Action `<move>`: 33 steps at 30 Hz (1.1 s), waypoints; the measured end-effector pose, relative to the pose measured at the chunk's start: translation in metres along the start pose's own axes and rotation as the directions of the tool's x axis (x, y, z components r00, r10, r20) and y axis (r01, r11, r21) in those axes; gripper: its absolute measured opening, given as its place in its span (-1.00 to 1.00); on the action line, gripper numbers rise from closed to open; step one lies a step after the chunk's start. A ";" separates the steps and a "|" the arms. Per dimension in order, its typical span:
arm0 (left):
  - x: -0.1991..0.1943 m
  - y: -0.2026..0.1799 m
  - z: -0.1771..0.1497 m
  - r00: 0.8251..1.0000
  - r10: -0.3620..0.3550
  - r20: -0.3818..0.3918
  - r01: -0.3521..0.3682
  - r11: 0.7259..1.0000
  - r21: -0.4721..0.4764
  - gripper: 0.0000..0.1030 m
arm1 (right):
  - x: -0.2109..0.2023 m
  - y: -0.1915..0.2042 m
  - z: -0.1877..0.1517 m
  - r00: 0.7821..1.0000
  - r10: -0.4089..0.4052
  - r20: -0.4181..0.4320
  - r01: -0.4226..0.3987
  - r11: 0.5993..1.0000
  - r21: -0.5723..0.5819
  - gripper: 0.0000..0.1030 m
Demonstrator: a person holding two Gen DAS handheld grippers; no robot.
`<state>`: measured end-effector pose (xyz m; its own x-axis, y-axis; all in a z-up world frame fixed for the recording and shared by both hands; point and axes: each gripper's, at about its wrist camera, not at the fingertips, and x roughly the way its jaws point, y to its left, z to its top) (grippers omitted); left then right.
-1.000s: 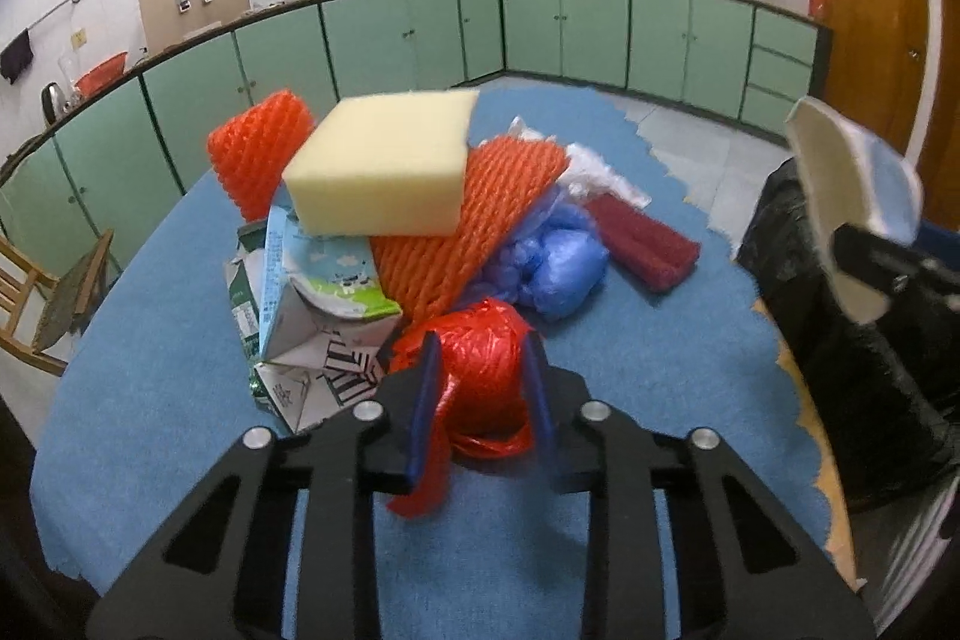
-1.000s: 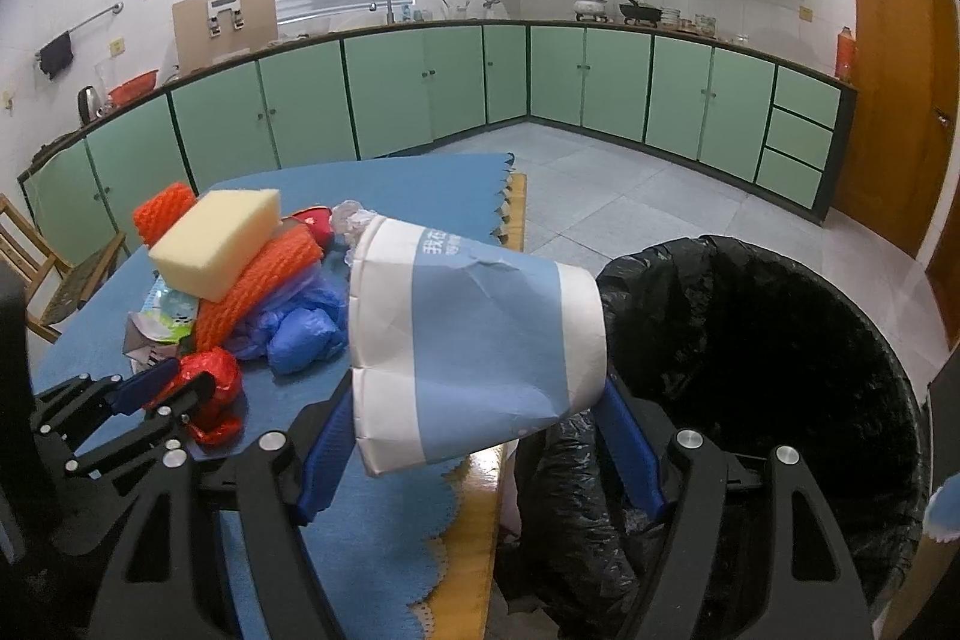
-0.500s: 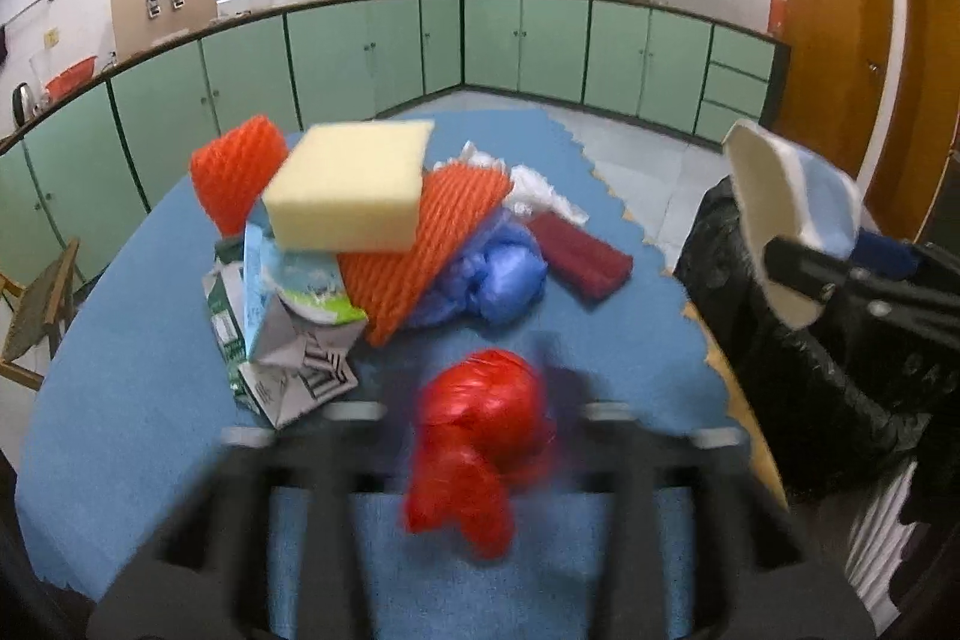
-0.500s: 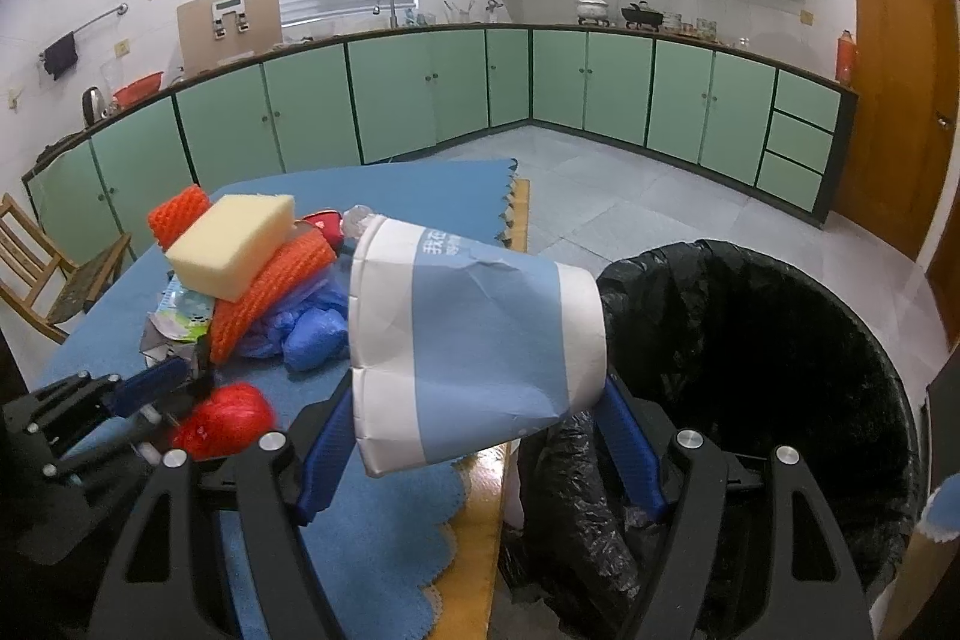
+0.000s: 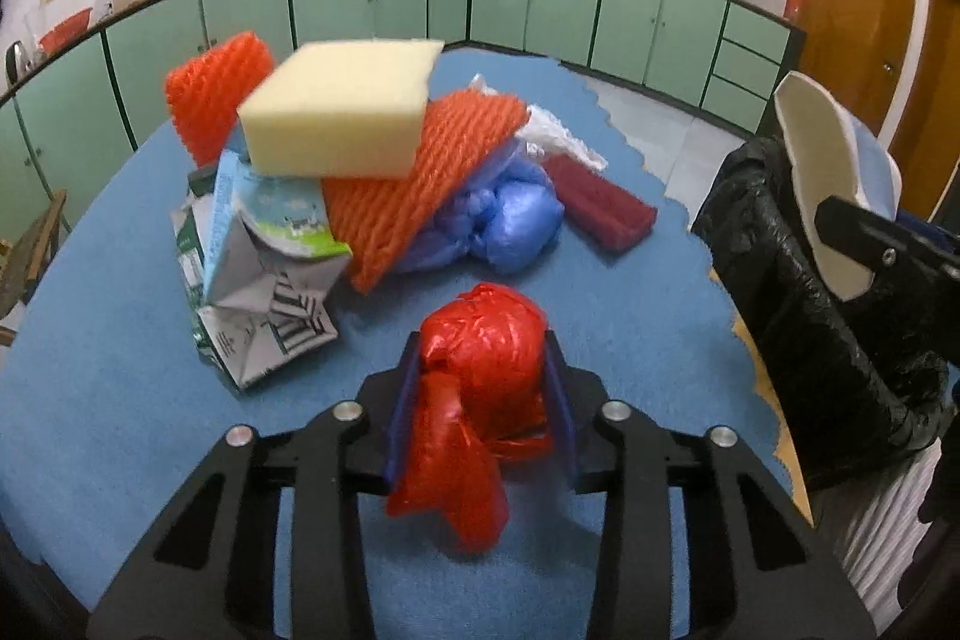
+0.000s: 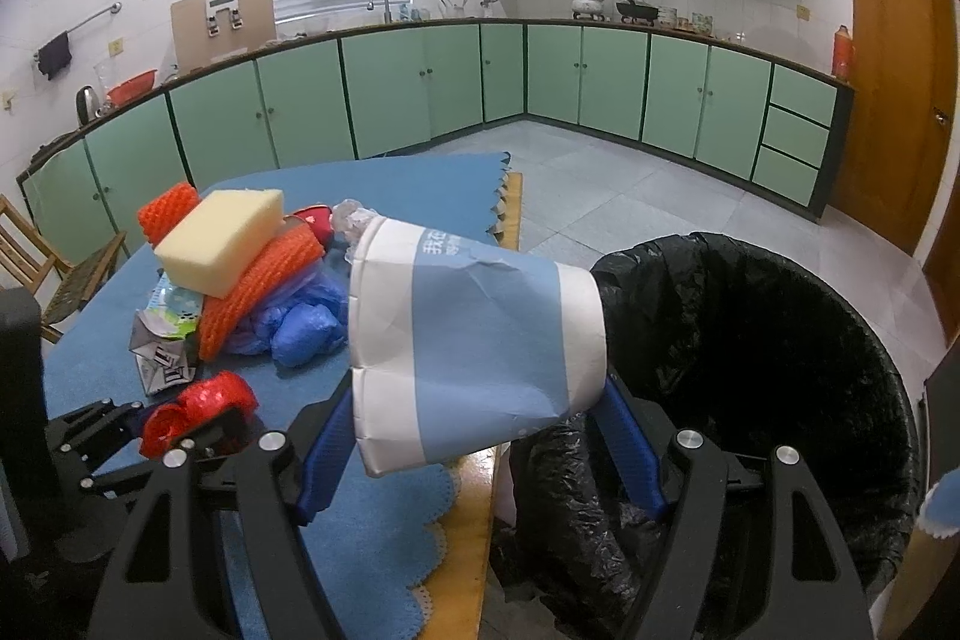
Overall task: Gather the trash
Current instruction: 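Grasp the red plastic bag with the left gripper while the right gripper holds the cup, then carry both items over the black bin and open both grippers to drop them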
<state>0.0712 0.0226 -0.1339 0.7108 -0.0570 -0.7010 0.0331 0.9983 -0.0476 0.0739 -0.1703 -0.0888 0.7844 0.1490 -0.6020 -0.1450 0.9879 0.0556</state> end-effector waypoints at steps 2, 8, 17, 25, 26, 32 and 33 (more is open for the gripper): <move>-0.007 0.000 0.002 1.000 -0.002 0.029 0.001 1.000 0.004 -0.36 | -0.002 0.001 0.001 1.000 -0.001 0.006 0.001 1.000 -0.001 0.43; -0.025 -0.009 0.020 0.995 -0.008 0.095 0.007 1.000 0.018 -0.37 | -0.009 -0.002 0.004 1.000 -0.008 0.025 0.008 1.000 0.005 0.43; -0.034 -0.039 0.048 0.986 -0.066 0.156 0.056 0.996 0.070 -0.37 | -0.022 -0.022 0.013 0.998 -0.045 0.051 0.043 0.998 0.048 0.43; -0.033 -0.096 0.075 0.962 -0.195 0.190 0.170 0.976 0.139 -0.37 | -0.040 -0.067 0.017 0.986 -0.148 0.072 0.139 0.983 0.115 0.42; -0.032 -0.105 0.078 0.959 -0.212 0.189 0.185 0.971 0.148 -0.37 | -0.042 -0.075 0.016 0.983 -0.168 0.071 0.159 0.979 0.124 0.42; -0.015 -0.161 0.088 0.940 -0.301 0.163 0.266 0.942 0.205 -0.37 | -0.053 -0.121 0.005 0.964 -0.261 0.046 0.248 0.950 0.192 0.43; -0.013 -0.168 0.089 0.937 -0.311 0.157 0.276 0.937 0.213 -0.37 | -0.055 -0.129 0.002 0.960 -0.278 0.042 0.264 0.942 0.205 0.43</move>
<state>0.1189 -0.1439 -0.0540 0.7665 -0.3625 -0.5301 0.3765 0.9224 -0.0863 0.0508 -0.3063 -0.0610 0.8182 -0.1298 -0.5601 0.1942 0.9793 0.0567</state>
